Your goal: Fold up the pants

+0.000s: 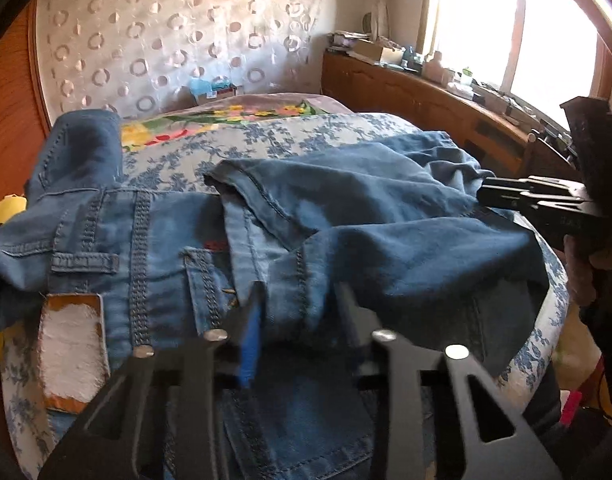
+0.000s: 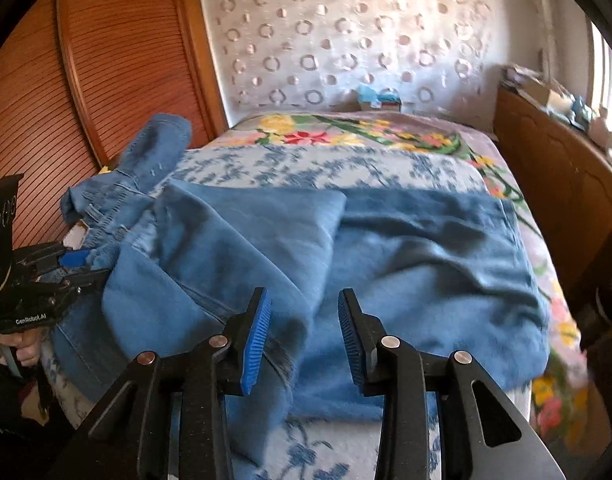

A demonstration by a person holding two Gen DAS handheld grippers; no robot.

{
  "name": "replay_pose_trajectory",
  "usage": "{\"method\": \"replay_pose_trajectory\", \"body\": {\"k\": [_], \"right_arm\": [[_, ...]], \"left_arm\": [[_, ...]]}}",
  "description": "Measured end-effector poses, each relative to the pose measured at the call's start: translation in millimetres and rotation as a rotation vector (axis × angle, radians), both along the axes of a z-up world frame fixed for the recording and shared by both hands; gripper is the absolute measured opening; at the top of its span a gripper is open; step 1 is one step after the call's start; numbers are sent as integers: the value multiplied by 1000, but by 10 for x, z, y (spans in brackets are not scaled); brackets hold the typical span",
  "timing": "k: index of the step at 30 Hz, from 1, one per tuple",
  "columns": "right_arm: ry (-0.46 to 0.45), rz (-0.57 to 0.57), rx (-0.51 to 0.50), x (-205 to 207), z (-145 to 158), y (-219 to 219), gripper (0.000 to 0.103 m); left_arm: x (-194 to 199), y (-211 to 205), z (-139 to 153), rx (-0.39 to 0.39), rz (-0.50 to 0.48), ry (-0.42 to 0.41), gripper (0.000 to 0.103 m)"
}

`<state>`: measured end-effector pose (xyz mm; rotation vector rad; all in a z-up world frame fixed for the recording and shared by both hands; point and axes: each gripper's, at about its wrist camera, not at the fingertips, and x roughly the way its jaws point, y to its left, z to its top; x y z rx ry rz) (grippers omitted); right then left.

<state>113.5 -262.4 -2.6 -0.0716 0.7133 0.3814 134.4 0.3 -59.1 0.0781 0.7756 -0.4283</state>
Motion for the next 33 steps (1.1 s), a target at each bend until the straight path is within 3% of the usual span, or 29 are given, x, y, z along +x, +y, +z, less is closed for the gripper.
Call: {"method": "replay_pose_trajectory", "body": {"k": [2,4,14,19,22,27,29,33], "right_arm": [[6,-4,12,-20,15,17,37],[7,-10,26,-37,36,46,37],[-19,23,64,-211,196,287,37],[-25,62,66,-303,237,497,37],[-18,80,62,-270,174,491,37],[-16,92,44,-196,102,506,37],[-13,92,42,-144,71,465,37],[-15,88,41,-100,62,417,37]], "left_arm": [[-62,11,40,-1,-4,-13,17],[-138,62,113,-22,0,-35,13],[-672,611,812,-75,93,-209,11],[-741,880,768,-39,138,-171,11],[-750,973,629,-32,145,-116,18],[-756,1014,552,-4,165,-101,32],[-762,1054,566,-15,163,-104,48],[-718,1086,558,-14,171,-105,61]]}}
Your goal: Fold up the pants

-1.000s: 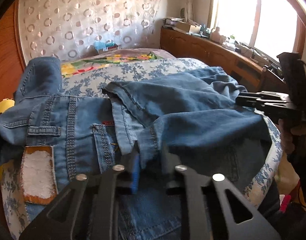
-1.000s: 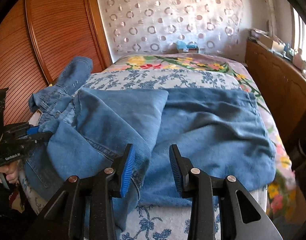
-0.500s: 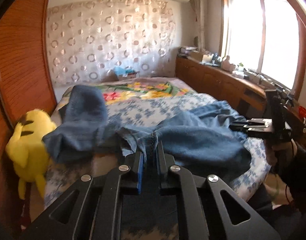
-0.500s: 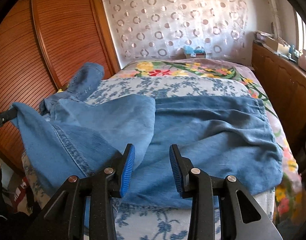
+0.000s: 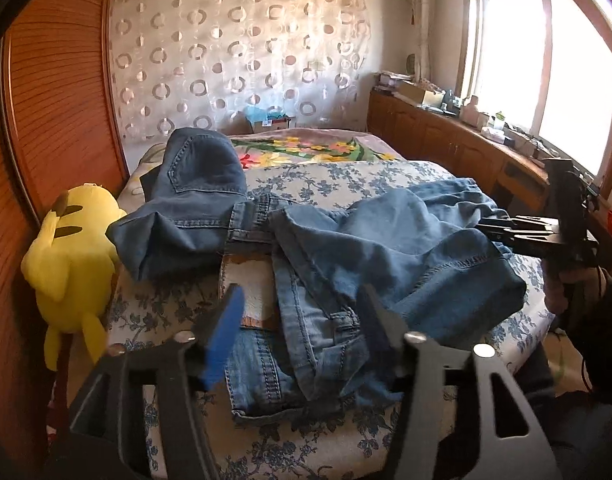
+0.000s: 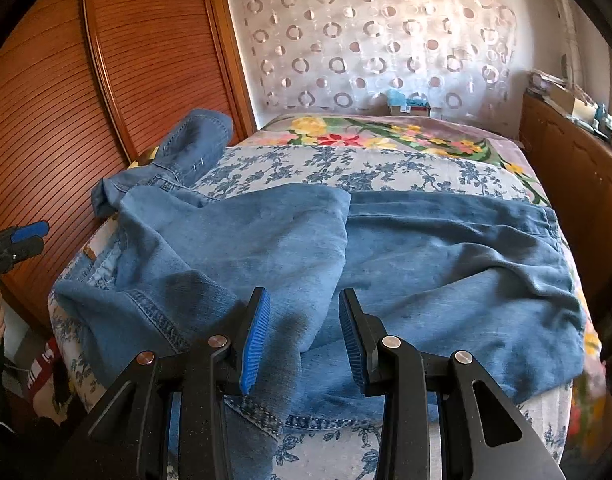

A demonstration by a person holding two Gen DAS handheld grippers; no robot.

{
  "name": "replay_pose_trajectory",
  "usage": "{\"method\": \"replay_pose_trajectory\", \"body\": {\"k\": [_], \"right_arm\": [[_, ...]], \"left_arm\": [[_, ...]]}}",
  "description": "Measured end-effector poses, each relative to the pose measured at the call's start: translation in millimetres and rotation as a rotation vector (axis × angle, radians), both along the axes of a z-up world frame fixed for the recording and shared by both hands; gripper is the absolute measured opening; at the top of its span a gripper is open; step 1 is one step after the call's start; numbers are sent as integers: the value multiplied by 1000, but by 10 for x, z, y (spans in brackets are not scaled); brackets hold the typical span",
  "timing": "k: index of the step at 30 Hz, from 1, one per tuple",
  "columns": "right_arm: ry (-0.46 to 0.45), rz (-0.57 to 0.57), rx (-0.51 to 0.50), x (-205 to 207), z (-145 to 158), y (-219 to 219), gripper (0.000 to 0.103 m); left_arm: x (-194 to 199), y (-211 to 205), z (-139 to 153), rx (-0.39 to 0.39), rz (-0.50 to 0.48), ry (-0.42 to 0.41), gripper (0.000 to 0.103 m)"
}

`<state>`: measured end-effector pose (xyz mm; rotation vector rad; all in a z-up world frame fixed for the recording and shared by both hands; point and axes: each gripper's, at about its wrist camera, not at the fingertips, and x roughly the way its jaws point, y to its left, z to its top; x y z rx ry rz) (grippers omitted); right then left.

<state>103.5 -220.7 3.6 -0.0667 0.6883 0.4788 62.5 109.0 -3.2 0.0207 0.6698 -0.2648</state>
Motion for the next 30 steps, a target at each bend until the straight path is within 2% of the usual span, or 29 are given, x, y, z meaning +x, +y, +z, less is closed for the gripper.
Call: {"method": "replay_pose_trajectory", "body": {"k": [9,11,15,19,22,26,28,30], "right_arm": [[-23,6,19,-142,-46,29,37],[-17,4,-5,-162,-114,94,37],[-7,-3,-56,-181,-258,139,37],[-17,-33,-106,-168,-383,99,49],[-3,-35,-89,-139,-456,35,50],[-10,-28,-75,-123,-447,-21,52],[-13,-26,-66,-127,-454,-51,52],[-16,-25,-52,-131,-455,-90,52]], "left_arm": [[406,-173,-224,35,-34,33,60],[554,-187,-291,29,-40,56,54],[836,-145,-372,38,-12,87,52],[1003,-148,-395,36,-25,99,51],[1110,-182,-445,35,-34,120,43],[1100,-218,-430,21,-47,110,16],[1058,-203,-359,9,-40,83,10],[1038,-151,-248,16,-9,52,10]]}}
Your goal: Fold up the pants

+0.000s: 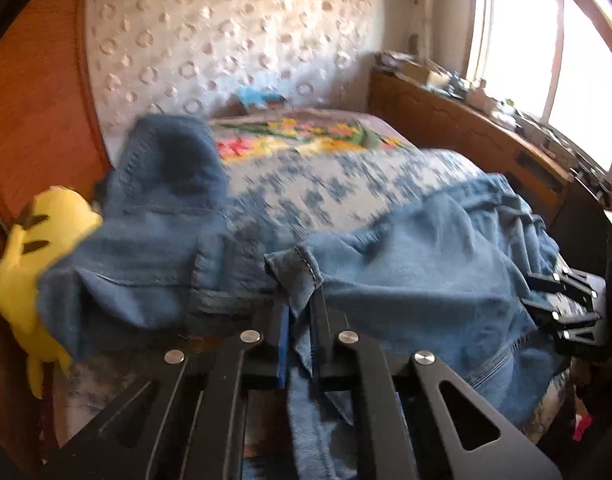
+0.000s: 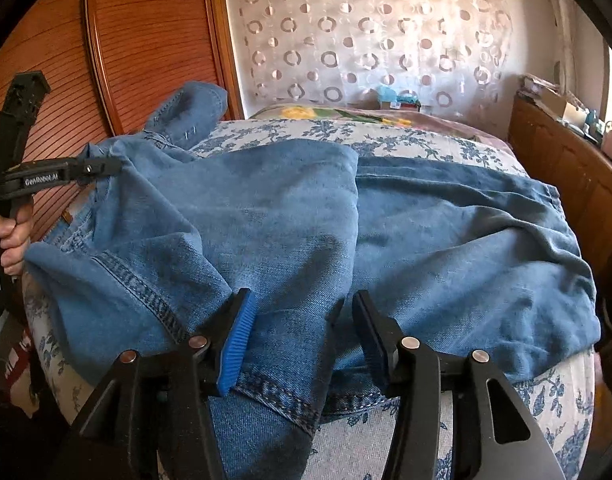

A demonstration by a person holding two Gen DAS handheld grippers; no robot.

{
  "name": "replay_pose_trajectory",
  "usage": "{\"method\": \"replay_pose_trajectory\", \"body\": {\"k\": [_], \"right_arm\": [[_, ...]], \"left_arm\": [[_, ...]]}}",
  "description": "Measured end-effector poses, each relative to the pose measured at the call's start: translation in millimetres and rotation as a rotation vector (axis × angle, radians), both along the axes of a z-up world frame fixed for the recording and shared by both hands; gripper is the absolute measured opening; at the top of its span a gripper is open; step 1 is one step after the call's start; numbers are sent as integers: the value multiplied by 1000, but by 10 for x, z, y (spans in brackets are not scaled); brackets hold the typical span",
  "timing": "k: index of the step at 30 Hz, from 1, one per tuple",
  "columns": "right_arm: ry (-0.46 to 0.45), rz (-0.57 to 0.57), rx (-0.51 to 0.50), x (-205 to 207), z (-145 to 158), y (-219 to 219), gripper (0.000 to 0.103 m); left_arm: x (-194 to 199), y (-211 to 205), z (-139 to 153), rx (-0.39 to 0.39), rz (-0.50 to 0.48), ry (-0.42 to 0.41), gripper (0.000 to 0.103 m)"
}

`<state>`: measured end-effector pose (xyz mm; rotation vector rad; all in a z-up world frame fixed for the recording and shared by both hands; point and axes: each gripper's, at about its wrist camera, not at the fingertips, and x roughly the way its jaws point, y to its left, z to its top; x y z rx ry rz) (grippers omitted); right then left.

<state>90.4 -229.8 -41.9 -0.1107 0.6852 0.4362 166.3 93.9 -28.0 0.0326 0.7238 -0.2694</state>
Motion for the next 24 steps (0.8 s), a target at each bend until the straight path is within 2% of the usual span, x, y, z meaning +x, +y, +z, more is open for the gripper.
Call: {"method": "replay_pose_trajectory", "body": {"k": [3,7,9,11,13,21,24], "right_arm": [[-3,1,15,1,-29,-7,53],[-7,-2,16,-23,-55,28,55],[-9,-5,22,-29,-50,26,55],[-10,-11,29,-34,-40,14,55],[-11,-15,32,-50,-25,17,55],[-26,-20,24,-183,58,5,55],[-39,-20,17,-246,69,-5,55]], "left_arm": [[64,105,161,16,34,-25,10],[169,141,187,18,30,9,13],[154,137,151,28,32,25,21],[95,122,95,29,23,39,36],[-16,88,28,22,0,53,45],[-521,-117,-195,18,-40,80,45],[-662,-200,-313,57,-46,96,45]]}}
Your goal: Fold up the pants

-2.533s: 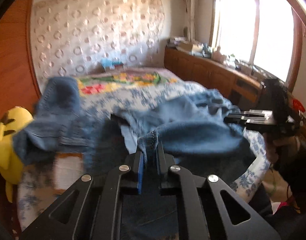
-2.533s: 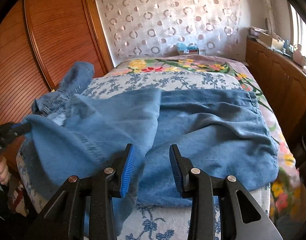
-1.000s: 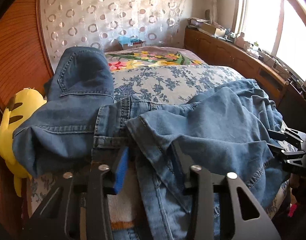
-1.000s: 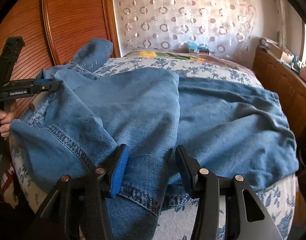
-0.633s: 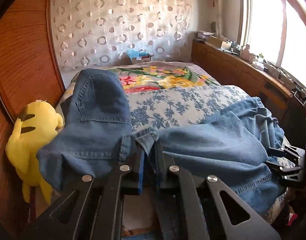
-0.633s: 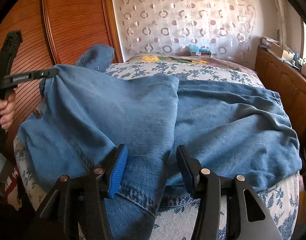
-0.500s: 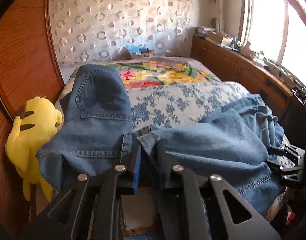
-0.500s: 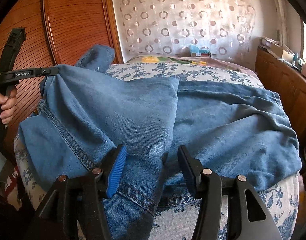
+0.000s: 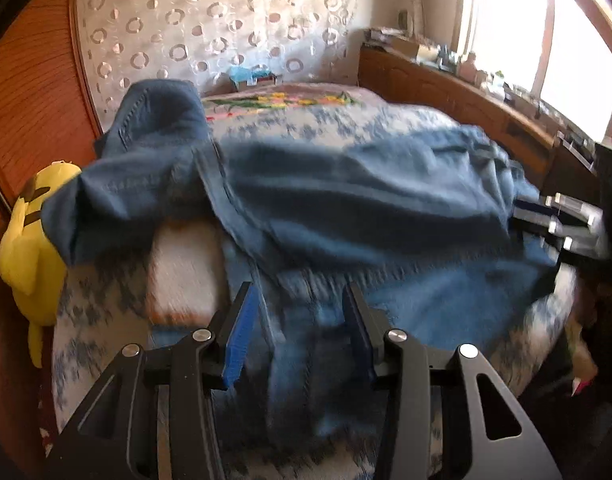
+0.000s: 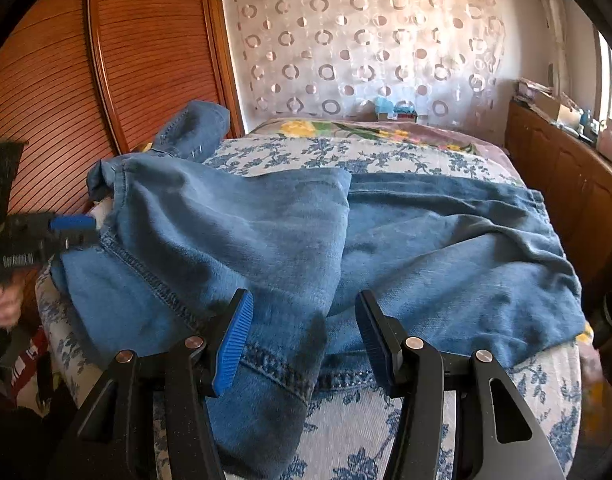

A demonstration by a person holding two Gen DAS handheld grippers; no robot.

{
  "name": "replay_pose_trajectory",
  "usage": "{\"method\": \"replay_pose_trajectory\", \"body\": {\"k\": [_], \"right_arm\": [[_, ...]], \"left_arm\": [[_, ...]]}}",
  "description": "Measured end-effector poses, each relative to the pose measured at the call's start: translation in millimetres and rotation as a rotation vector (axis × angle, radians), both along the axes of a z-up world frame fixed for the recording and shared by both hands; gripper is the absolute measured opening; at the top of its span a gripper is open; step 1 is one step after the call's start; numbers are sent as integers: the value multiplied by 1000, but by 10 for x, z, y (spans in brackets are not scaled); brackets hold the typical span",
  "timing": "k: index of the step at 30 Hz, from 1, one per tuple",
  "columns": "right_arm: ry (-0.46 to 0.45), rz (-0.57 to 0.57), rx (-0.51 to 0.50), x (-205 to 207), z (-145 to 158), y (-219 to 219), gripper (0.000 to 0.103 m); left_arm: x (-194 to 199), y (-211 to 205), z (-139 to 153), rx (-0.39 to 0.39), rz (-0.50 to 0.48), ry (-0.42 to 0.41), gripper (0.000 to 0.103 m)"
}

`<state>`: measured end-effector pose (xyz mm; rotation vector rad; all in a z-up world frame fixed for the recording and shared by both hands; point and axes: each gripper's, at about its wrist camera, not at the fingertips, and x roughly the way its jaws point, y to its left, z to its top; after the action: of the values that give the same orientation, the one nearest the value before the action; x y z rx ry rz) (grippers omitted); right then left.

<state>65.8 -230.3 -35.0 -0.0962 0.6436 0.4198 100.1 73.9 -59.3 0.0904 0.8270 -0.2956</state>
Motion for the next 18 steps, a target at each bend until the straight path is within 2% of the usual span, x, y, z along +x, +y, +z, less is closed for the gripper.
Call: {"method": "replay_pose_trajectory", "body": {"k": [2,5,6,8,11,18], "right_arm": [[-5,-1,-5,-29,-4,-32,55],[-2,-6,-2,-41,-25,-78,55],[0,-9,-1,-37,-29,-87,55],[3,-15,2,-30,-36,-112,55],[5,-23,2,-37,-42,-148,55],[14,-49,16,-39,-36,-274,55]], "left_arm": [[-94,-44,-69,30,0,1,45],[-184,-22,-100,34,10,-15,43],[-205,-8,-99,28,12,-16,40],[-251,19,-80,19,16,-25,23],[-330,76,-30,-6,17,-47,16],[-502,298,192,-22,69,-99,14]]}}
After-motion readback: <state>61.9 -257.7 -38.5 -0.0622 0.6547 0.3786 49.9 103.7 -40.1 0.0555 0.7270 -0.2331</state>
